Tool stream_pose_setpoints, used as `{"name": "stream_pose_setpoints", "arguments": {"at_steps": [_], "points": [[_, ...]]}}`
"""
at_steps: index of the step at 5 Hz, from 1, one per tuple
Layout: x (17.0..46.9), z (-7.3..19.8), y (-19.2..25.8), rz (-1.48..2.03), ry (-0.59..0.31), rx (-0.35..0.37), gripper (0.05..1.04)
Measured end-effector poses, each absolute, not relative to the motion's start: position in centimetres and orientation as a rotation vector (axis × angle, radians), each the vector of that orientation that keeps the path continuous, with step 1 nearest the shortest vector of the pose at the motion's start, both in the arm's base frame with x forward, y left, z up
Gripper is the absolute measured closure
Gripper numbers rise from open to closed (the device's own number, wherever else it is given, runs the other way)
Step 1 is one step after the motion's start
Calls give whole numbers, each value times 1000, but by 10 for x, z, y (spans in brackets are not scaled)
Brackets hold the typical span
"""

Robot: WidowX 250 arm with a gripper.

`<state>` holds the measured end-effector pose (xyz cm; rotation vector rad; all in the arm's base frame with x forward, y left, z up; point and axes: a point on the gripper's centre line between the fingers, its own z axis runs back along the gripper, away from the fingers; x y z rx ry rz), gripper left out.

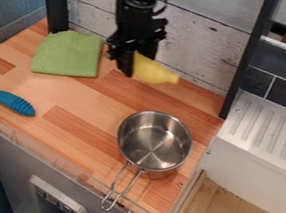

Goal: Move the banana to the top right side

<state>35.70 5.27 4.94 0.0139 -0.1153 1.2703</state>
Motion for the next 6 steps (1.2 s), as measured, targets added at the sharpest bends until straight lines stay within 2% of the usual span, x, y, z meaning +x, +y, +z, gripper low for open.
{"name": "stream_pose_setpoints", "arguments": {"at_steps": [2,3,4,5,6], "points": [[387,23,31,1222,-66,7,523],[391,18,31,1196,-94,-14,523],[383,4,29,1177,-108,-16,523],[380,2,25,1167,-119,-41,523],[378,3,24,1160,-135,-29,471]]}}
